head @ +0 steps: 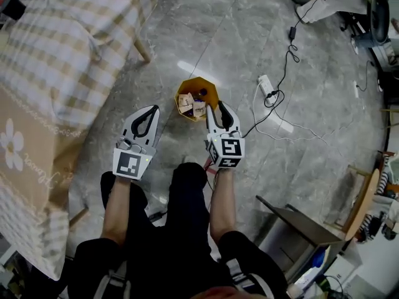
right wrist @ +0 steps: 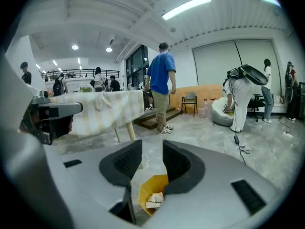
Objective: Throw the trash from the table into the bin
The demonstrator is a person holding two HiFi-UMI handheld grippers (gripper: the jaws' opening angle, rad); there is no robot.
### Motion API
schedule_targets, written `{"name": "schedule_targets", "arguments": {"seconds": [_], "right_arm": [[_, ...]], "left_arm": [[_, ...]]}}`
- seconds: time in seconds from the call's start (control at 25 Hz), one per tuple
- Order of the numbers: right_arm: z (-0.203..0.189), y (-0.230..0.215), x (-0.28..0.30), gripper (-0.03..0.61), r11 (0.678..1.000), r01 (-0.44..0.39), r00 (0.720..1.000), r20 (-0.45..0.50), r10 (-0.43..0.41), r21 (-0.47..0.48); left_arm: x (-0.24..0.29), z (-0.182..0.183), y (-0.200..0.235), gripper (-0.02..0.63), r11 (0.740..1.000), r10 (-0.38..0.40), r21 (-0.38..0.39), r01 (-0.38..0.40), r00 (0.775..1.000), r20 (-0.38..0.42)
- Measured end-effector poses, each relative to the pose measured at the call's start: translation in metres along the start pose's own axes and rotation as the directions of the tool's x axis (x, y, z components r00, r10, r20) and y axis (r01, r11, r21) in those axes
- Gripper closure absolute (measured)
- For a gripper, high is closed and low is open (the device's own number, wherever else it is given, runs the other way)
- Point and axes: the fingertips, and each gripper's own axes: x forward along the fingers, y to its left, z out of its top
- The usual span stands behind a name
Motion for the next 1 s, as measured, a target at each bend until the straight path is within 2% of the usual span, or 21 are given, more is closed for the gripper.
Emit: {"name": "schedule_targets", "arguments": {"seconds": [0.32, 0.6, 0.8, 1.0], "right_arm": [[0.153, 0.048, -0.082, 0.488, 1.000, -0.028, 0.997, 0.066, 0.028, 0.000], [0.261, 0.091, -0.145, 0.532, 0.998, -0.060, 0.993, 0.104, 0.063, -0.031], [0.314, 0.124, -0.175, 0.546, 0.993, -0.098, 0.987, 0.121, 0.105, -0.063], [0.348, 0.156, -0.188, 0.563, 0.983, -0.170, 0.974, 0.141, 0.178, -0.066]], "left_arm": [[-0.047, 0.148, -0.006, 0.611, 1.000, 0.000, 0.012, 0.000, 1.000, 0.016], [-0.090, 0.251, -0.010, 0.611, 1.000, 0.014, 0.016, -0.014, 1.000, 0.018], [-0.117, 0.303, -0.003, 0.611, 0.998, 0.062, 0.018, -0.063, 0.997, 0.035], [-0.135, 0.329, 0.001, 0.611, 0.995, 0.097, 0.008, -0.097, 0.995, 0.036]]}}
